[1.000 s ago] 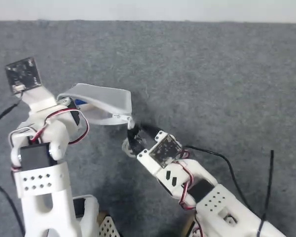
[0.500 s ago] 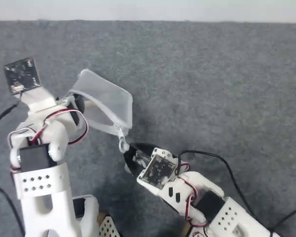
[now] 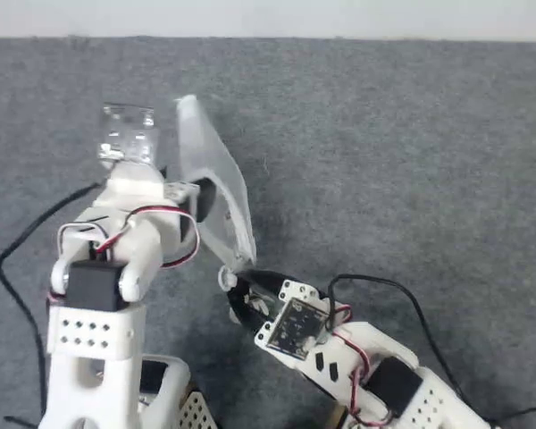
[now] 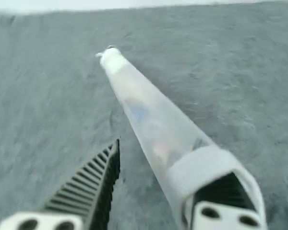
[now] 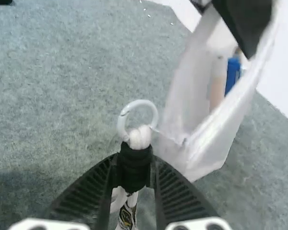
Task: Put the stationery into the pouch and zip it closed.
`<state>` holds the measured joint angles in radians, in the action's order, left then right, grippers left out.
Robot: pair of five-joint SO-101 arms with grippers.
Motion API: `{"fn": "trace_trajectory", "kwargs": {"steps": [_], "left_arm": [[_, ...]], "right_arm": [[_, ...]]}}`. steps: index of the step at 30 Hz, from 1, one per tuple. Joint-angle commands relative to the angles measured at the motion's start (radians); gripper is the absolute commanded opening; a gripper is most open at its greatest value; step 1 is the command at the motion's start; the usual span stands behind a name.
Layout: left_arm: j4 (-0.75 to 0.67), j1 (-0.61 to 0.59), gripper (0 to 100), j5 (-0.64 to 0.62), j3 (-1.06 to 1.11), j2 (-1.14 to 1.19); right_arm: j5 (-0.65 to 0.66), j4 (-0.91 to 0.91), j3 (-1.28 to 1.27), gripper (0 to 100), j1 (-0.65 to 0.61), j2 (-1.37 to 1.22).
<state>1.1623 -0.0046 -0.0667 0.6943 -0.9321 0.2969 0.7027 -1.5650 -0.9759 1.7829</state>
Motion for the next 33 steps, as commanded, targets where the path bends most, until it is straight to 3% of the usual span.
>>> {"fn": "trace_trajectory", "kwargs": {"steps": [1,10,15,21,28,33], "left_arm": [[-0.02,0.08,23,0.084,-0.099,-0.034],[-0.095,0.31,23,0.23,-0.102,-0.025],[-0.146,0.367,23,0.319,-0.059,-0.026],[-0.02,0.365,23,0.319,-0.142,-0.032],[0.091,0.365,23,0.316,-0.219,-0.034],[0.209,0.364,23,0.319,-0.263,-0.035]], "right_arm": [[0.014,0.036,0.077,0.6,-0.013,0.035],[0.014,0.036,0.077,0.6,-0.005,0.035],[0.012,0.019,0.086,0.6,0.051,0.035],[-0.064,0.018,0.13,0.6,0.176,0.035],[-0.071,0.015,0.135,0.6,0.202,0.035],[-0.071,0.038,0.198,0.6,0.315,0.035]]}}
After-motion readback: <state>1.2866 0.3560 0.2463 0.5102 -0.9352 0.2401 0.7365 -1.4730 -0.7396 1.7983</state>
